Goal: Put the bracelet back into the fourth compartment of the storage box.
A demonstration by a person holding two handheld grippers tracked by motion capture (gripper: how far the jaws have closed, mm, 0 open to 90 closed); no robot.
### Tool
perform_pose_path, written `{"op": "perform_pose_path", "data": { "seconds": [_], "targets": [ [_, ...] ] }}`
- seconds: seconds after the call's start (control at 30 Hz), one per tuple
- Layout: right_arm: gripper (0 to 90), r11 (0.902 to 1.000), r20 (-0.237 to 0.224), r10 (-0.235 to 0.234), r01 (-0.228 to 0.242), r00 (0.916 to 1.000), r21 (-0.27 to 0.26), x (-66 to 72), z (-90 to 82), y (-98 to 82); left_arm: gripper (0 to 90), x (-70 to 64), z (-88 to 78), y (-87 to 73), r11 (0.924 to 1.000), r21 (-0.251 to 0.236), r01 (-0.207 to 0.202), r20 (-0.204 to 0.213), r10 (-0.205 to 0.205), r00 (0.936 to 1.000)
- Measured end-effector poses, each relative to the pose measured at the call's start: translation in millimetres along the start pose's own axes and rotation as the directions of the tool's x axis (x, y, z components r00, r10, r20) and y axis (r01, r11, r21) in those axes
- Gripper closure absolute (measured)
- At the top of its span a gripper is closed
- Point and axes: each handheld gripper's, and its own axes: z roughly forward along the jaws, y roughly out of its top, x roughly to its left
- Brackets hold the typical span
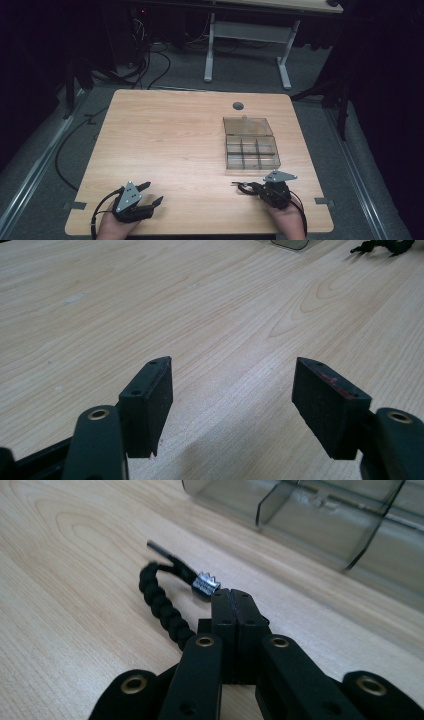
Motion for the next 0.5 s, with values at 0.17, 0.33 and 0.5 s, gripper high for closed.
{"op": "perform_pose_path", "data": {
  "seconds": [0.17,0.33,0.5],
  "targets": [
    [89.5,0.9976,0.024,0.042,-0.041,0.9988,-0.055,-10.1,-9.0,3.6,33.4,-0.2,0.0,0.1,1.0,0.002,-0.003,0.0,0.003,1.0],
    [89.5,0.9972,0.053,0.062,-0.059,0.9967,-0.047,-18.6,-7.5,0.7,33.4,-0.2,0.2,0.2,1.0,0.004,-0.004,0.002,0.004,1.0],
    [89.2,0.9984,0.064,0.056,-0.055,0.9964,-0.014,-17.7,-2.8,-1.8,33.4,-0.3,0.1,0.1,1.0,0.002,-0.004,0.0,0.004,1.0]
  ]
}}
